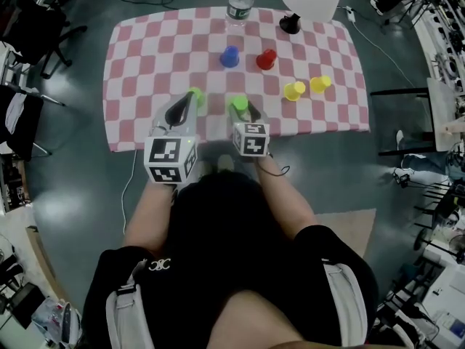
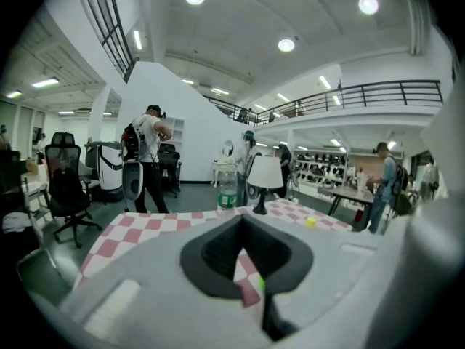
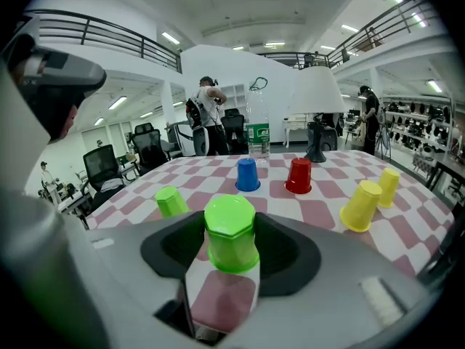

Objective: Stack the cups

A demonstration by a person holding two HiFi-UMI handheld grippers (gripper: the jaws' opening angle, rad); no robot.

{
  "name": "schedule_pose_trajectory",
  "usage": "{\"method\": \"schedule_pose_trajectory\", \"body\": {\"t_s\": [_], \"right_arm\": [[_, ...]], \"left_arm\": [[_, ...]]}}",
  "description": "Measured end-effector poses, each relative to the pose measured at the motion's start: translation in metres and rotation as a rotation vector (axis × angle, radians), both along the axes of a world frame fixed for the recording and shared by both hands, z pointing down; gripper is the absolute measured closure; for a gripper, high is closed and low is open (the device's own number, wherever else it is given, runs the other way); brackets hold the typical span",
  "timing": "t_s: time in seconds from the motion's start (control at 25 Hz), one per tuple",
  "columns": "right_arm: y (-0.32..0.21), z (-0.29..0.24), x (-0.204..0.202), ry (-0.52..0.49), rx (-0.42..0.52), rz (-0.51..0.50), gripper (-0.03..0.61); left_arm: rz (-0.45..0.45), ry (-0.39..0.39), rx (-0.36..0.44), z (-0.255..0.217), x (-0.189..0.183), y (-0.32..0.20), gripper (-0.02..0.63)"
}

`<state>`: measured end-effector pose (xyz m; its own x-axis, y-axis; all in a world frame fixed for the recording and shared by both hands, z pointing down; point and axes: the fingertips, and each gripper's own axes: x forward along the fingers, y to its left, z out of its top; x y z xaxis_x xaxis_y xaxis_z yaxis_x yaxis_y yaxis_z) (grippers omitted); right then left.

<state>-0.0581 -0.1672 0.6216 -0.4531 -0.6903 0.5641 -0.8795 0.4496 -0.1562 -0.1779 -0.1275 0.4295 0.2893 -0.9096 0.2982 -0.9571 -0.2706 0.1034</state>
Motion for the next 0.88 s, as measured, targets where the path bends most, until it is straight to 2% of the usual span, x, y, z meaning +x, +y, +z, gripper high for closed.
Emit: {"method": "schedule_pose_trajectory", "body": {"t_s": [0.4, 0.64, 0.8, 0.88], "right_arm": [[0.026, 0.031, 0.003, 0.044, -0.06, -0.017, 0.362], [0.028, 0.039, 0.005, 0.058, -0.044, -0.015, 0.362], [0.028, 0.037, 0.002, 0.024, -0.053, -0.014, 0.36], [0.03, 0.031, 0.002, 0.004, -0.039, -0.022, 0.336]], "left_arm": [[0.007, 0.025, -0.029, 0.012, 0.002, 0.009, 0.615], [0.016, 0.025, -0.022, 0.01, 0.003, 0.008, 0.615], [0.033, 0.025, -0.013, 0.008, 0.004, 0.006, 0.615], [0.043, 0.027, -0.006, 0.007, 0.006, 0.005, 0.615]]}}
